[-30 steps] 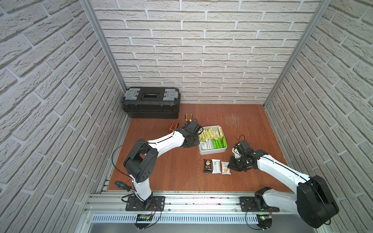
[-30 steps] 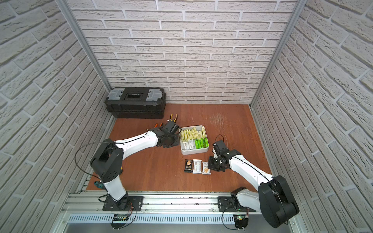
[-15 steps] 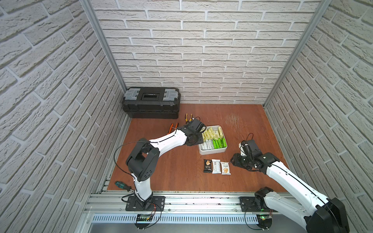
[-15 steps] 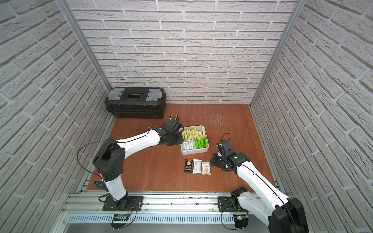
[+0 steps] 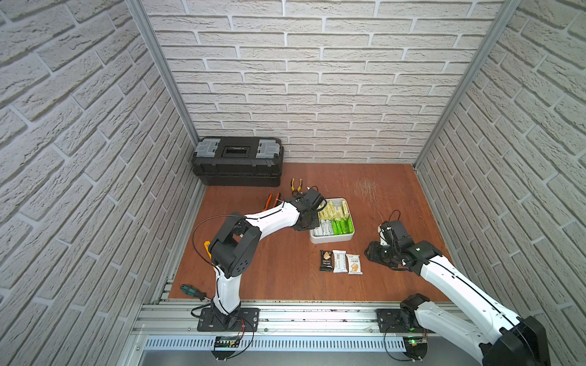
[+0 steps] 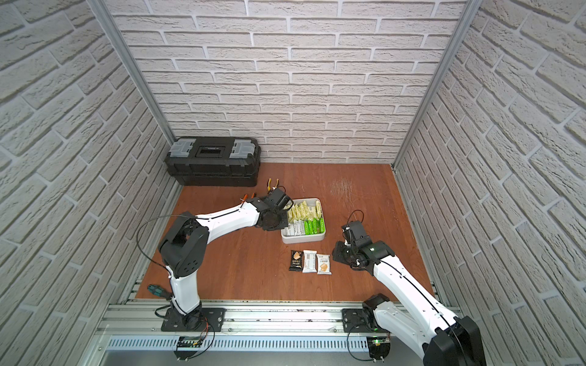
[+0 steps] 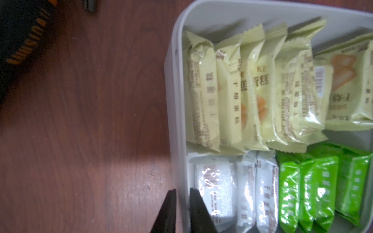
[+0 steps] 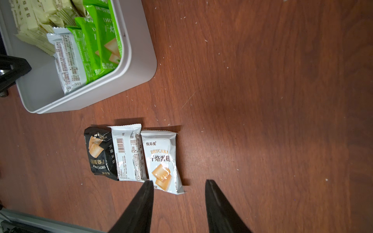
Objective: Take the cookies out of the storage box
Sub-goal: Move the storage box to the center of the board.
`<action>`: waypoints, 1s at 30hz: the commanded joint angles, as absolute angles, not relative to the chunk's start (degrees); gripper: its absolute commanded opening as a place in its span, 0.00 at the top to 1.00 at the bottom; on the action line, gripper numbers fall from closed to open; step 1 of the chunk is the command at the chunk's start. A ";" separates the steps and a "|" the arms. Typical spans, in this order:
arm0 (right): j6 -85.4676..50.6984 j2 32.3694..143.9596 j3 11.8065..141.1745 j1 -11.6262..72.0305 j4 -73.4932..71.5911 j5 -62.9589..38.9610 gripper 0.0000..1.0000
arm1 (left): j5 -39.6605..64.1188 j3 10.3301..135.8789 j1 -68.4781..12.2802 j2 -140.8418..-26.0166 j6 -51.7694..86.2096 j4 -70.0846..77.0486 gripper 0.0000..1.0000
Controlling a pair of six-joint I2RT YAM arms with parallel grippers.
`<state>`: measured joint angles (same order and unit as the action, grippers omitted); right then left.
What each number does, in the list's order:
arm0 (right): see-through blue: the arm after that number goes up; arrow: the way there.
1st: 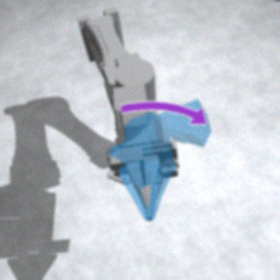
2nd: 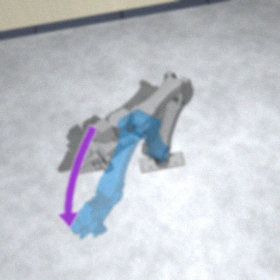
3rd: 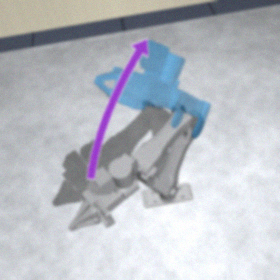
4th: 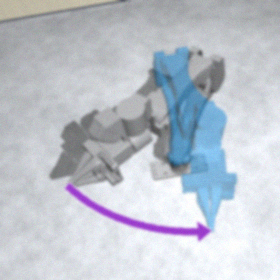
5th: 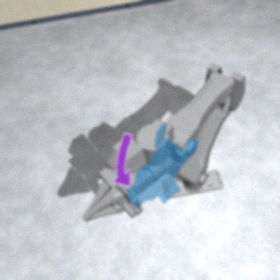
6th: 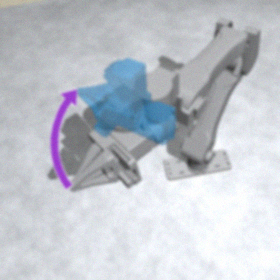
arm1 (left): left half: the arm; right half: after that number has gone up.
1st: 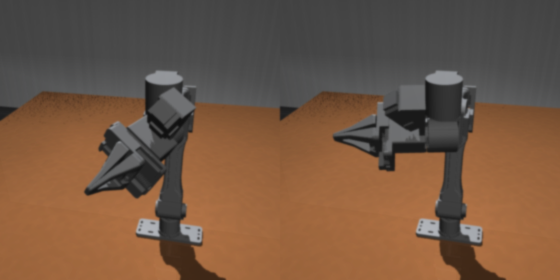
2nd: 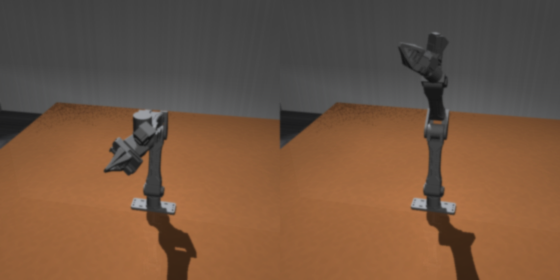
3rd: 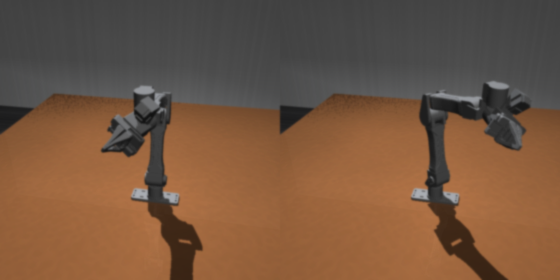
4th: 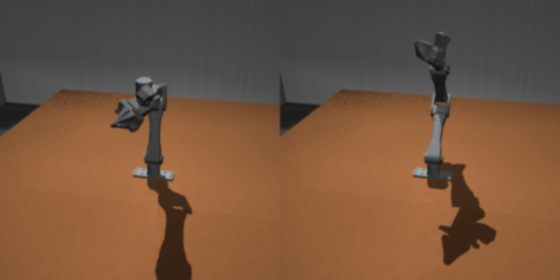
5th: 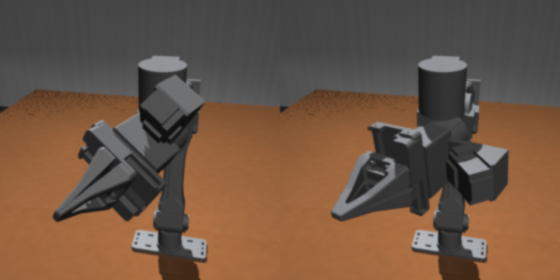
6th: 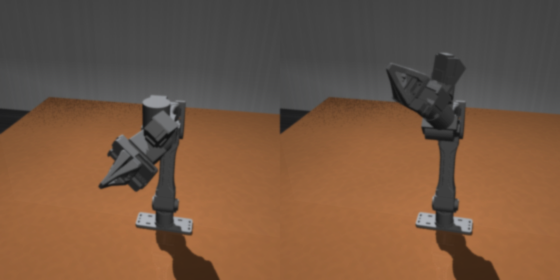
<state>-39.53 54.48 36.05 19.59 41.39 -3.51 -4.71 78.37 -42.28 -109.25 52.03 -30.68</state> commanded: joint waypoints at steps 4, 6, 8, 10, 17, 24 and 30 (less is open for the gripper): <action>-39.82 55.69 37.47 19.38 39.83 -4.55 0.54 | -9.92 75.75 -39.35 -107.75 48.56 -34.89 0.86; -39.71 56.14 37.63 19.38 39.49 -4.70 0.55 | -10.58 75.28 -38.81 -107.25 46.58 -35.06 0.87; -39.56 56.58 37.76 19.39 39.06 -4.80 0.55 | -11.55 74.91 -38.33 -106.91 44.75 -35.99 0.88; -39.38 57.07 37.85 19.38 38.72 -5.05 0.55 | -11.65 74.21 -37.54 -106.43 43.82 -36.30 0.89; -38.93 58.53 38.32 19.35 37.41 -6.39 0.56 | -12.92 72.89 -36.92 -103.73 42.02 -35.14 0.72; -38.01 59.06 39.51 19.36 37.95 -6.40 0.56 | -16.86 73.90 -38.70 -96.64 41.43 -31.98 0.47; -37.50 60.00 40.41 19.34 37.79 -6.55 0.56 | -6.27 73.97 -39.95 -98.62 40.43 -27.31 0.43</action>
<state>-38.52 59.46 39.16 19.59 38.74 -6.31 -11.14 73.41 -39.59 -96.36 41.54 -29.78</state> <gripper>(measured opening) 0.436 0.574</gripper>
